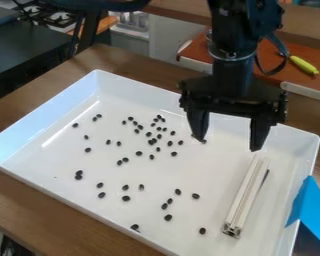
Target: Sweep into pile
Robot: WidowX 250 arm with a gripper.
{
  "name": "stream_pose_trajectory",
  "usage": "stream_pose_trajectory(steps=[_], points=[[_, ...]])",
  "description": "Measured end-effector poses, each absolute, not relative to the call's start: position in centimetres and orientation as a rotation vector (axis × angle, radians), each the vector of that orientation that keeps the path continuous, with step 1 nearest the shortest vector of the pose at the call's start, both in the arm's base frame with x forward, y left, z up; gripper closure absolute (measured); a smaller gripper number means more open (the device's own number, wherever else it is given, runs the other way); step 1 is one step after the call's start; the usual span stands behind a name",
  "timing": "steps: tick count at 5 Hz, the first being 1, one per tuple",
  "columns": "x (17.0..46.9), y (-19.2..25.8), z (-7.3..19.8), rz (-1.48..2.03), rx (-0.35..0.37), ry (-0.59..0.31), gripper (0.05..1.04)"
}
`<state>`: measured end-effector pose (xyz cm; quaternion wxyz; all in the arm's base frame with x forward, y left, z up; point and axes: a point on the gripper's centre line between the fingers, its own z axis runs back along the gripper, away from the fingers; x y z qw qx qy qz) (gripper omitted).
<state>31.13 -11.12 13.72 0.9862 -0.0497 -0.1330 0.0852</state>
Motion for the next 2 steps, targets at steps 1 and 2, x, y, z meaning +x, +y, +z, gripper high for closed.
stream_pose_trajectory(steps=[1, 2], points=[[31.0, -11.1, 12.7, 0.172, -0.087, -0.237, 0.083], [31.5, -11.5, 11.5, 0.164, -0.087, -0.231, 0.083]])
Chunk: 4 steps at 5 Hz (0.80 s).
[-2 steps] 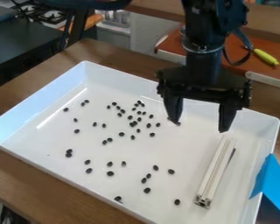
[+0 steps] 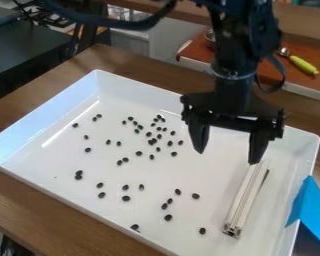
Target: Sweep into pile
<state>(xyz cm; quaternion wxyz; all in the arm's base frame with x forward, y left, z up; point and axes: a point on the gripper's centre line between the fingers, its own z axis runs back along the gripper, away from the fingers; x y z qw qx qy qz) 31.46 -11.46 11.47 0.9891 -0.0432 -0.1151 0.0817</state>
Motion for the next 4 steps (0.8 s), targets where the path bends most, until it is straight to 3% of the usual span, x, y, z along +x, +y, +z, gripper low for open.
stream_pose_trajectory(steps=[4], points=[[33.0, -12.8, 7.9, 0.196, -0.069, -0.252, 0.083]])
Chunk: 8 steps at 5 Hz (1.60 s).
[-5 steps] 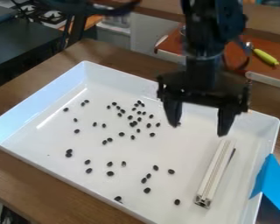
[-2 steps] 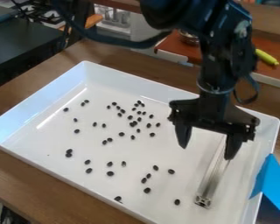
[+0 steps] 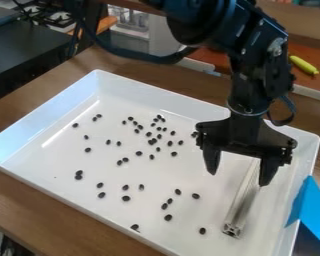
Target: Sweep into pile
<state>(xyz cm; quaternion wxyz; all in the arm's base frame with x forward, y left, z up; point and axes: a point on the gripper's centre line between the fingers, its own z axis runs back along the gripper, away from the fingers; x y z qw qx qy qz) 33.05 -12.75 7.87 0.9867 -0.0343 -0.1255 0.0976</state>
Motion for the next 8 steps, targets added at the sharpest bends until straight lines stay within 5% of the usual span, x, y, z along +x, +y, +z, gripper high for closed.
stream_pose_trajectory(steps=[6, 8], points=[[32.9, -14.6, 5.6, 0.221, -0.047, -0.283, 0.115], [32.7, -14.3, 5.2, 0.217, -0.066, -0.268, 0.673]])
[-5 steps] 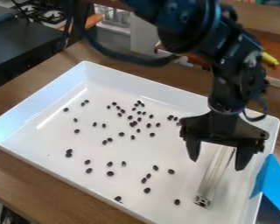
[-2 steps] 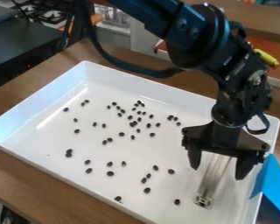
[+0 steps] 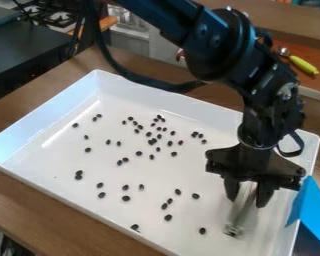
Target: Sweep into pile
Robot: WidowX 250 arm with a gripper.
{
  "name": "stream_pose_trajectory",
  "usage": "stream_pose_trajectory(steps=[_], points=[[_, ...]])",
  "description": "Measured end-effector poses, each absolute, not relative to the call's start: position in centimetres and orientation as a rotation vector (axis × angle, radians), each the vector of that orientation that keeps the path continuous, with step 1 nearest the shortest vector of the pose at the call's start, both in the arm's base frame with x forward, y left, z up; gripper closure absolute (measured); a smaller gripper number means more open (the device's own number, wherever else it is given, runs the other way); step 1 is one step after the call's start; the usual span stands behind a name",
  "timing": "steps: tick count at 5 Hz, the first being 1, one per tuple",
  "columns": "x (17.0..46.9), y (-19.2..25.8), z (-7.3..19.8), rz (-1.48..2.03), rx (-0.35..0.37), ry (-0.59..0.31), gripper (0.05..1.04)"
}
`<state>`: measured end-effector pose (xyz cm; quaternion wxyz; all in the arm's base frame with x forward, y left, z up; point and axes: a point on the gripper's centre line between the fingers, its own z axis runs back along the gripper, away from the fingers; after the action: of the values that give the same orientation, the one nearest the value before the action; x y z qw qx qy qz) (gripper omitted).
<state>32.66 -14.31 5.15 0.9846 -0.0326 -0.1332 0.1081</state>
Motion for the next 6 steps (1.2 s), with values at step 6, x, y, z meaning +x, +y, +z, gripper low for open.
stream_pose_trajectory(steps=[6], points=[[30.5, -0.7, 4.5, 0.191, -0.036, -0.259, 0.709]])
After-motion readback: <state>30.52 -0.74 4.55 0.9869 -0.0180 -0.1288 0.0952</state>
